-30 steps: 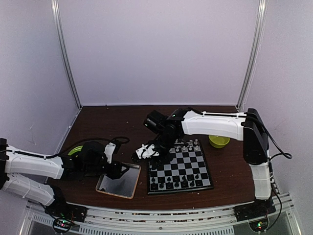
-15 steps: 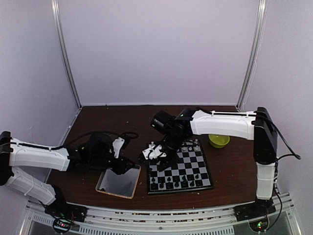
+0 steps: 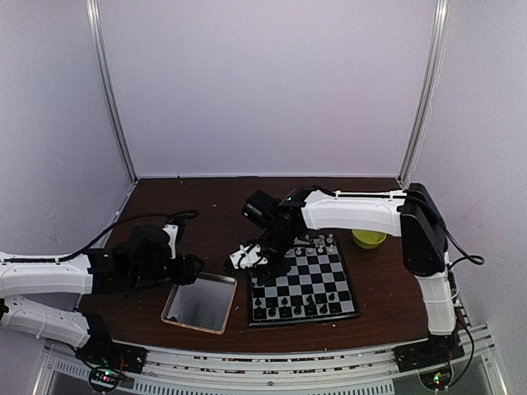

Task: Set up the chess pieces on the board
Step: Pick up the pawn from the chessboard.

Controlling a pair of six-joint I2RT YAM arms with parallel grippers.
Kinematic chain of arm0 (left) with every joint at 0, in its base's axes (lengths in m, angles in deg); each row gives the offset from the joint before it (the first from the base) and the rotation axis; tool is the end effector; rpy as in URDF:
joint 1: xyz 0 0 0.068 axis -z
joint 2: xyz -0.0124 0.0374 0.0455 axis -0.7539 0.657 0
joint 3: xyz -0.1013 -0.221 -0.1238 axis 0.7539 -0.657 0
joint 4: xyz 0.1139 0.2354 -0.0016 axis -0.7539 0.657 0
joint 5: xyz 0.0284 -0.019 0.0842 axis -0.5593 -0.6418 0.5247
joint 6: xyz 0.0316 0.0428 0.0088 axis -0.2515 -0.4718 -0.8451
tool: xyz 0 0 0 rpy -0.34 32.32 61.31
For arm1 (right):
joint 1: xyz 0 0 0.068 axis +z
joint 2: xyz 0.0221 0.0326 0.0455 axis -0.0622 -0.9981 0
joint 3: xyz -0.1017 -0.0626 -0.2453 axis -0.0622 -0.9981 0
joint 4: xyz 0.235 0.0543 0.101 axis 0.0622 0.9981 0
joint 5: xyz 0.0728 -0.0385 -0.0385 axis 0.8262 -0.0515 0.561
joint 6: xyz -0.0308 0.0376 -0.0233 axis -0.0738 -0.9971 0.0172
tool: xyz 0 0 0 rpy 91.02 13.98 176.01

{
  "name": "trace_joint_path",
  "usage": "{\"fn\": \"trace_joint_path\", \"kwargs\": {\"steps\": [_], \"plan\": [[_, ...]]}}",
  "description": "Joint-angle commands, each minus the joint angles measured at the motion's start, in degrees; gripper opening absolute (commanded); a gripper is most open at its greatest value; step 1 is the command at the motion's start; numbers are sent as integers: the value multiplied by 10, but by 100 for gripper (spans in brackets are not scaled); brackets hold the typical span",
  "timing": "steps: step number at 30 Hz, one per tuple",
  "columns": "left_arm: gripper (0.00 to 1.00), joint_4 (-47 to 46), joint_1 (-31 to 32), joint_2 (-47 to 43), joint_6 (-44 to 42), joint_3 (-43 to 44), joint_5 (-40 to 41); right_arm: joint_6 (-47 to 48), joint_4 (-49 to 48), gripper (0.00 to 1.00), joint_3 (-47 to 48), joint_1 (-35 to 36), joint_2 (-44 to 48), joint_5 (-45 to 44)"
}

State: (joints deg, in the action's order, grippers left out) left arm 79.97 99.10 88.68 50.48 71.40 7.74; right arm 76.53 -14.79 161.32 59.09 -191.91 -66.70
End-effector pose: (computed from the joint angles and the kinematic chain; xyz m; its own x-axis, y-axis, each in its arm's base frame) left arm 0.1450 -0.1599 0.1992 -0.7045 -0.1255 -0.6985 0.2144 0.9006 -0.3781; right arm 0.2438 0.3788 0.2012 0.3943 -0.7887 -0.4716 -0.9074 -0.4153 -0.0641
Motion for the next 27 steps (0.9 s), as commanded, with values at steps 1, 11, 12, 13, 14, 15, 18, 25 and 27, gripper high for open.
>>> {"fn": "trace_joint_path", "kwargs": {"steps": [1,11,12,13,14,15,18,25,27], "plan": [[60,5,-3,-44,23,-24,55,17,2,41,32,6,-16,-22],[61,-16,-4,-55,17,-40,39,50,39,41,77,22,-61,-53],[61,-17,-4,-53,18,-40,38,53,47,41,86,23,-66,-56],[61,-17,-4,-52,17,-41,38,56,52,41,90,25,-71,-58],[61,-18,-3,-51,17,-42,37,58,55,41,92,27,-74,-61],[61,-20,-4,-51,18,-44,36,61,58,41,92,28,-76,-64],[61,-26,-4,-51,20,-51,36,66,62,41,93,34,-82,-71],[61,-32,-3,-51,24,-58,32,73,69,40,93,40,-96,-81],[61,-34,-3,-51,26,-60,31,75,72,39,94,41,-99,-80]]}}
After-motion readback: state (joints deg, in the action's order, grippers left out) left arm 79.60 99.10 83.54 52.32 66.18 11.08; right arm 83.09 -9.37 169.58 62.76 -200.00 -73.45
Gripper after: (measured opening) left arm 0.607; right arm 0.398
